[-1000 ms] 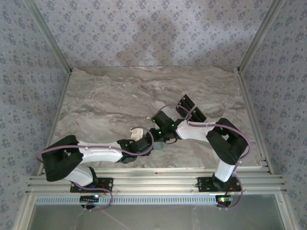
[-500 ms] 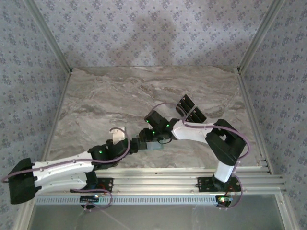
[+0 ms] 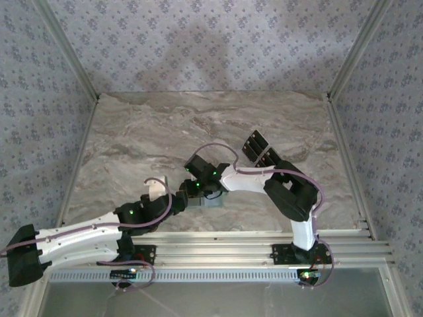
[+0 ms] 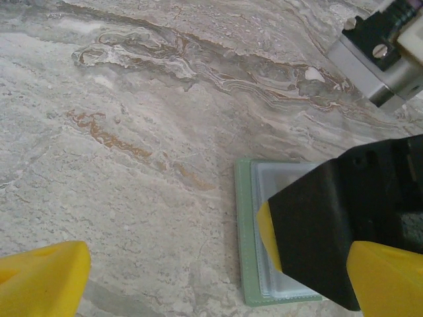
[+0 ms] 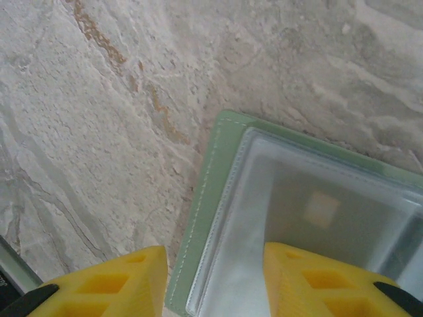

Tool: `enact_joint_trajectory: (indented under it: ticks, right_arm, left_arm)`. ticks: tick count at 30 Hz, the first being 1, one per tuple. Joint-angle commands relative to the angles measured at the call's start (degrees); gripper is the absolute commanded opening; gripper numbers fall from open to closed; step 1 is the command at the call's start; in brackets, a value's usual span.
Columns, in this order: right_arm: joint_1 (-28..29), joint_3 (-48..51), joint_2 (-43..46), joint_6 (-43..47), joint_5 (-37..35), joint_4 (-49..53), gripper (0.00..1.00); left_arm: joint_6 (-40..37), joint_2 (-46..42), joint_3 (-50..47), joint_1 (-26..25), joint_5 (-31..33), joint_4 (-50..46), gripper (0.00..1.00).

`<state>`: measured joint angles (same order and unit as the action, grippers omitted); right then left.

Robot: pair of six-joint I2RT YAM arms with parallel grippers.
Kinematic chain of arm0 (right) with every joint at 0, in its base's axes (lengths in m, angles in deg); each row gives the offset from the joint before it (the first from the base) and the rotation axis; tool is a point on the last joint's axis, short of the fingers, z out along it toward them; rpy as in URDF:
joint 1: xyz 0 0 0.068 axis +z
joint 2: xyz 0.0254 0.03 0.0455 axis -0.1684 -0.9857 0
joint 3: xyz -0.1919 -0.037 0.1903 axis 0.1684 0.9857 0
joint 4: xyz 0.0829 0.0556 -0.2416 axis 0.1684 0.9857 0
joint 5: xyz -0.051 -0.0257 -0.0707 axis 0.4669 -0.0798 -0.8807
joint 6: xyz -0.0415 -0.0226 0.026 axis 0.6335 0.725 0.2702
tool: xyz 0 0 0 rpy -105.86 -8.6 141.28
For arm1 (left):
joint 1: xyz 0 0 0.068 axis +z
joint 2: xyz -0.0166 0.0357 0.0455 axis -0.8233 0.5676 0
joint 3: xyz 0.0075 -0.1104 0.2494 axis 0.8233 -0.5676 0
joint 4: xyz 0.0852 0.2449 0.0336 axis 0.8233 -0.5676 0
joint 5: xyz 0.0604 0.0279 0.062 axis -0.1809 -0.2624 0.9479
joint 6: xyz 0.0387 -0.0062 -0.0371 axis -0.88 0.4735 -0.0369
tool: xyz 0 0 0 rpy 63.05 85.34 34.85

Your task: Put the credit cards into the card holder

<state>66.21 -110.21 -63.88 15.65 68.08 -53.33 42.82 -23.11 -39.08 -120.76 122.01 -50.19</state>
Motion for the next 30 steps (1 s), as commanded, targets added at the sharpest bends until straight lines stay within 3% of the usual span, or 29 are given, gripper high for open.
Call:
enact_joint_trajectory:
  ticks: [1, 7, 12, 22, 30]
  right_arm:
    - [-0.20, -2.04, 0.04, 0.60, 0.64, 3.23, 0.45]
    - [-2.12, -3.53, 8.28, 4.63, 1.32, 7.62, 0.44]
    - [-7.44, -1.02, 17.88, 7.69, -1.97, 13.73, 0.45]
    - [-22.45, 5.69, 27.57, 18.02, -19.92, 30.02, 0.45]
    - [-26.01, 7.38, 27.07, 21.26, -29.57, 34.53, 0.44]
  left_arm:
    - [0.34, -0.10, -0.42, 0.46, 0.76, -0.39, 1.00]
    - [-1.22, 2.64, 0.74, 1.22, -0.93, 1.63, 1.00]
    - [-3.19, 6.26, 3.23, 1.93, -1.82, 1.76, 1.00]
    - [-5.34, 17.07, 9.68, 4.71, -4.83, -0.94, 1.00]
    - [-6.46, 23.38, 11.94, 6.34, -7.51, -1.04, 1.00]
